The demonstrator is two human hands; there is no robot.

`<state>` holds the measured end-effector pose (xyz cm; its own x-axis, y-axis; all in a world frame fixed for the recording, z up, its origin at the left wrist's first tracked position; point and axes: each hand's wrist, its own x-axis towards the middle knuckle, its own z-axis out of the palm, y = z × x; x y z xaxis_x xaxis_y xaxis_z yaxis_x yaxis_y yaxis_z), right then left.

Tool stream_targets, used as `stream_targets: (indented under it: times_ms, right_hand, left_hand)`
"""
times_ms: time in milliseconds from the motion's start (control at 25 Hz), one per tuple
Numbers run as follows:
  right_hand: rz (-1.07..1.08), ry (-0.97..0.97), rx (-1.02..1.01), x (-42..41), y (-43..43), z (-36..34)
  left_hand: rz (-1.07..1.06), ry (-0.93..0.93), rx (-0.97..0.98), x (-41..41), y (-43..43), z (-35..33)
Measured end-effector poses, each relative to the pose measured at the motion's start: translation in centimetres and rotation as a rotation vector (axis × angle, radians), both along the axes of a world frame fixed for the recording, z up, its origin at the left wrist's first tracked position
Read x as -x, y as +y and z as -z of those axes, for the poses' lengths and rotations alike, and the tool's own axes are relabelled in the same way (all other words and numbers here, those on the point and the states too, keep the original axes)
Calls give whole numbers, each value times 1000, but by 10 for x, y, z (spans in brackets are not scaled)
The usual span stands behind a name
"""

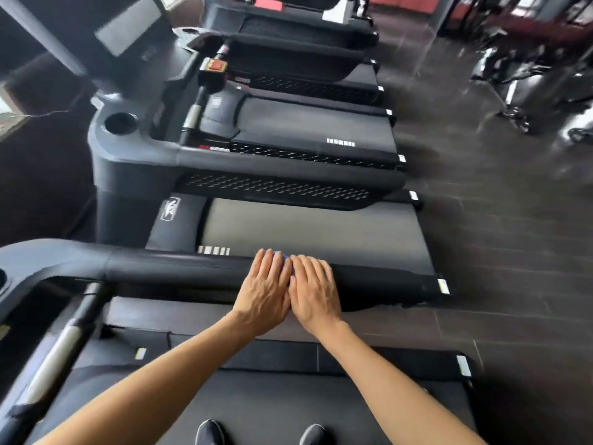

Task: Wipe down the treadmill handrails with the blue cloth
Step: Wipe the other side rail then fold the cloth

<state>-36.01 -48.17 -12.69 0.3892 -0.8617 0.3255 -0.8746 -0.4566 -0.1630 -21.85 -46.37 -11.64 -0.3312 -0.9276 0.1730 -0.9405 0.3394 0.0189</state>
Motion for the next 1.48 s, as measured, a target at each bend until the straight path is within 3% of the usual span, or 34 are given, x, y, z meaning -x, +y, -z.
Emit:
stream_targets:
  times_ms: [320, 440, 600, 800, 1240, 1480]
  right_hand:
    - [156, 48, -7, 200, -10, -9]
    - [168, 1, 25, 210, -13, -6]
    - [212, 14, 59, 189, -11, 2]
    - [196, 19, 89, 112, -5, 14]
    - [-104, -5, -81, -246, 12, -5]
    - [-206, 70, -150, -315, 11, -9]
  left_hand:
    - [161, -119, -12, 198, -32, -1]
    - [170, -95, -49, 209, -37, -2]
    - [215, -53, 97, 184, -31, -2]
    - [173, -39, 83, 103, -24, 3]
    - [-94, -88, 96, -243, 32, -9]
    - [-268, -81, 56, -301, 48, -1]
